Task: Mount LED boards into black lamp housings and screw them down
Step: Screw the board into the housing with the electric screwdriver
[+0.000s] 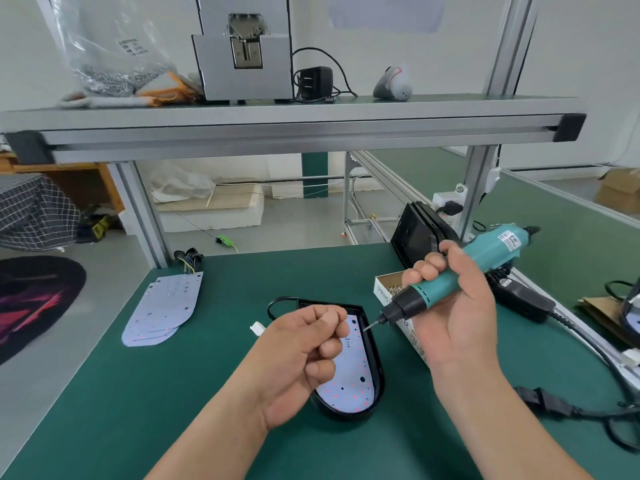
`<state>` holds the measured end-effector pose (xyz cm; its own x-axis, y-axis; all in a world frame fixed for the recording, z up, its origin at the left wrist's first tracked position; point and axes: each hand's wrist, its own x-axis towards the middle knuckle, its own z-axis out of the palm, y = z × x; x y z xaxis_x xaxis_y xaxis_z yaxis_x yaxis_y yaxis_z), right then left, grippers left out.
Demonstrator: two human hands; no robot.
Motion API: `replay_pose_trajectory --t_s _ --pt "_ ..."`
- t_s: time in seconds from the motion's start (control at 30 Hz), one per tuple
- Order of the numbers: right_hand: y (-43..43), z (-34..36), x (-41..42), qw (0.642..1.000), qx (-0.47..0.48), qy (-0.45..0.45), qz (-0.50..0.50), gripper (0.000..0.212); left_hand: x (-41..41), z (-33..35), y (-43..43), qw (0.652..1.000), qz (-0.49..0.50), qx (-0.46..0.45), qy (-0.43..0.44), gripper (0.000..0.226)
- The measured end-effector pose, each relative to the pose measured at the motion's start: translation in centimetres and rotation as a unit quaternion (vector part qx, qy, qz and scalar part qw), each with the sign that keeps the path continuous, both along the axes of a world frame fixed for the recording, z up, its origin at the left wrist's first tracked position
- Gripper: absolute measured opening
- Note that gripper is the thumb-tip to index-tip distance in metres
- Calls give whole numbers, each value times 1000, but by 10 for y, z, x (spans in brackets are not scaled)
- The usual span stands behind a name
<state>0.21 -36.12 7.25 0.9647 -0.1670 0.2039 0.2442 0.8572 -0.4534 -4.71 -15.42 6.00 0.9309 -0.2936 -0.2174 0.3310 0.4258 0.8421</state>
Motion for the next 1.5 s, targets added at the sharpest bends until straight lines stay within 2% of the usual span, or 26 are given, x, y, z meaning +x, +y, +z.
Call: replay_pose_trajectory --t_s 0.07,0.2,0.37,1.33,1.5 --pt "-3 5 -3 1000 12 -10 -5 5 -3 -2 -4 999 -9 26 -20 20" --pt "-4 7 -7 1000 12 -16 -9 2 -8 -5 -12 998 -28 43 -31 8" --pt "1 3 -8 1000 -6 -15 -6 3 -9 -8 -14 998 -21 49 -31 21" --pt "-2 -3 -6 999 -38 -26 -1 9 -10 -10 -16 996 -3 79 -37 19" --pt "0 0 -11 996 -75 -55 -14 5 -9 -12 -16 986 38 139 -89 22"
